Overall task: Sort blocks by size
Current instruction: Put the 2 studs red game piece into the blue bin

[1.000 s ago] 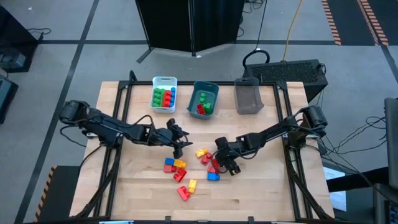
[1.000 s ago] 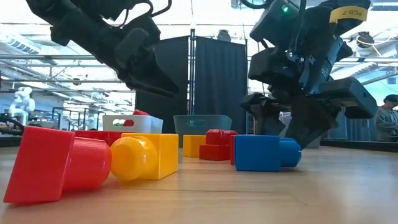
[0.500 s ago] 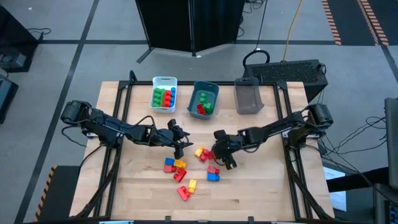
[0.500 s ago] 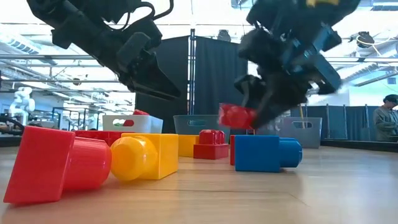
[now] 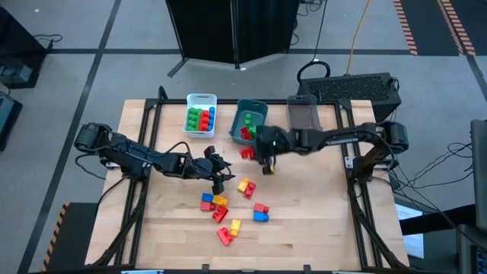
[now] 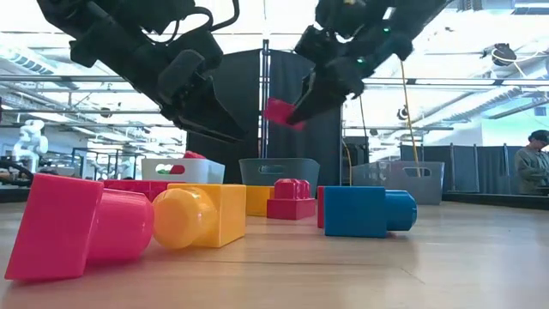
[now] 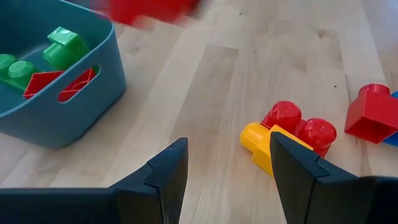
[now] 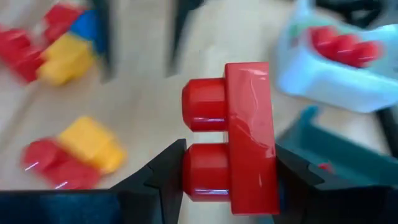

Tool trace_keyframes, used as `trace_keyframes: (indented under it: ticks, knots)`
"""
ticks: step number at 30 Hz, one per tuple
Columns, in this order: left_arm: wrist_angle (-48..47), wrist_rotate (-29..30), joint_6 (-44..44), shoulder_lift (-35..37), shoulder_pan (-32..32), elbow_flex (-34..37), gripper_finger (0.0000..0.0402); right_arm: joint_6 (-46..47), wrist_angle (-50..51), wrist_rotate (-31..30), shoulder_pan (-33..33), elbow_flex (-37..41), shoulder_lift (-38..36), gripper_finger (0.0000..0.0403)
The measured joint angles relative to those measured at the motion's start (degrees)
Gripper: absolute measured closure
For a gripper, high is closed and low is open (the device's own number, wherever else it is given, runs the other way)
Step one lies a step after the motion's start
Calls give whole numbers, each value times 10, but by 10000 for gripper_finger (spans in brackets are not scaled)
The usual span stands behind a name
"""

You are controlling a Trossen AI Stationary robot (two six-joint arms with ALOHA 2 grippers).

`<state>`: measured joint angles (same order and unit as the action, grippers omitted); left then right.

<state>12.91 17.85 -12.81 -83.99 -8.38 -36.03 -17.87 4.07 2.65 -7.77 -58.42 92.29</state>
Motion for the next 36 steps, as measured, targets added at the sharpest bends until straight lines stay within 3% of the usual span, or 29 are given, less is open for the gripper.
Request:
trace_keyframes:
  ticks: [8,14,23,36]
  knots:
    - [-1,0,1,0,0,0,219,58,-64,10,-107,-30,13,241]
    - [0,0,1,0,0,0,219,99,-67,67,-164,-40,62,234]
    - [0,0,0,0,0,0,219,135,-71,50,-196,-40,87,226]
    - [1,-10,-5,0,0,0,219,151,-72,57,-195,-40,80,144]
